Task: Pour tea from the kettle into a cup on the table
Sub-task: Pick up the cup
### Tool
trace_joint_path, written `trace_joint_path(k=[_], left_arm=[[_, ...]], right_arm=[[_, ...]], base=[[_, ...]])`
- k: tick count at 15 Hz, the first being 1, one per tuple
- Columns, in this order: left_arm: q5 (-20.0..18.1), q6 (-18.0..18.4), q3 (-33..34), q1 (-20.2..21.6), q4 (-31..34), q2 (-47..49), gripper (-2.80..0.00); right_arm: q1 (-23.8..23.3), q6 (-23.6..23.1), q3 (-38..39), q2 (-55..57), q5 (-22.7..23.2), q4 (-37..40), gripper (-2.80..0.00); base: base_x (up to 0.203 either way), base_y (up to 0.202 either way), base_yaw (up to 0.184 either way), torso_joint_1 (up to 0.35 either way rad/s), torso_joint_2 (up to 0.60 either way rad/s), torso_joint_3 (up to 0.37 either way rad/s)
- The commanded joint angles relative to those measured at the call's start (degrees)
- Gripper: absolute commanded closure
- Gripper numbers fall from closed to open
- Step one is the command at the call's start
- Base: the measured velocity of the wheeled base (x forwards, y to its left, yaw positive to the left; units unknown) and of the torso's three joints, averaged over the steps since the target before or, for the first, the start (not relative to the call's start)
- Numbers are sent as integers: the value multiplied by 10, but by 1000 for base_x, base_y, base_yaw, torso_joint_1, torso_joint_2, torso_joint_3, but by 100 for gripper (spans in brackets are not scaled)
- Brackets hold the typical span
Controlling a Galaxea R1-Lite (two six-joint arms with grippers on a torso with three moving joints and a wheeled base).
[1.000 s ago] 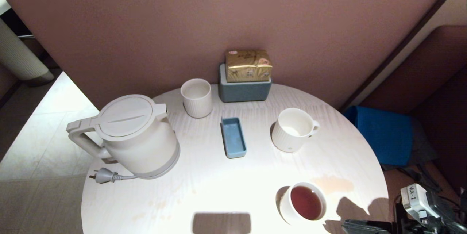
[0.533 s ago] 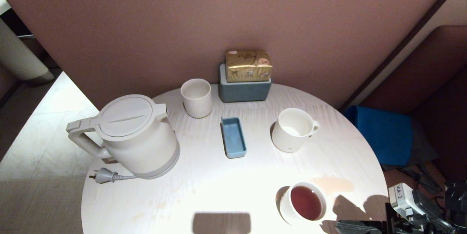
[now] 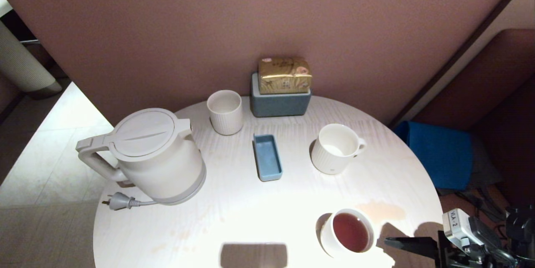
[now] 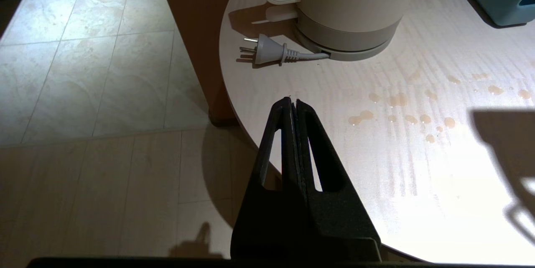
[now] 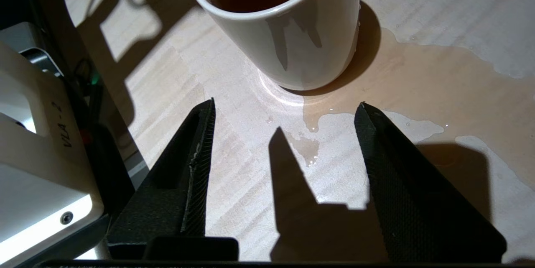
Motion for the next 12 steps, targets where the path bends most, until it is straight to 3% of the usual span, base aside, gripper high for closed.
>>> trace_joint_path(k=[1, 4, 8, 12], left_arm=[[0, 0, 0, 0, 0, 0, 0], [0, 0, 0, 0, 0, 0, 0], [0, 0, 0, 0, 0, 0, 0], [0, 0, 0, 0, 0, 1, 0]], right_arm=[[1, -5, -12, 28, -5, -5, -280], [26, -7, -32, 78, -44, -24, -280], [72, -6, -40, 122, -57, -106, -280], [87, -6, -40, 123, -67, -112, -280]], base=[[0, 0, 0, 0, 0, 0], [0, 0, 0, 0, 0, 0], [0, 0, 0, 0, 0, 0], [0, 0, 0, 0, 0, 0]])
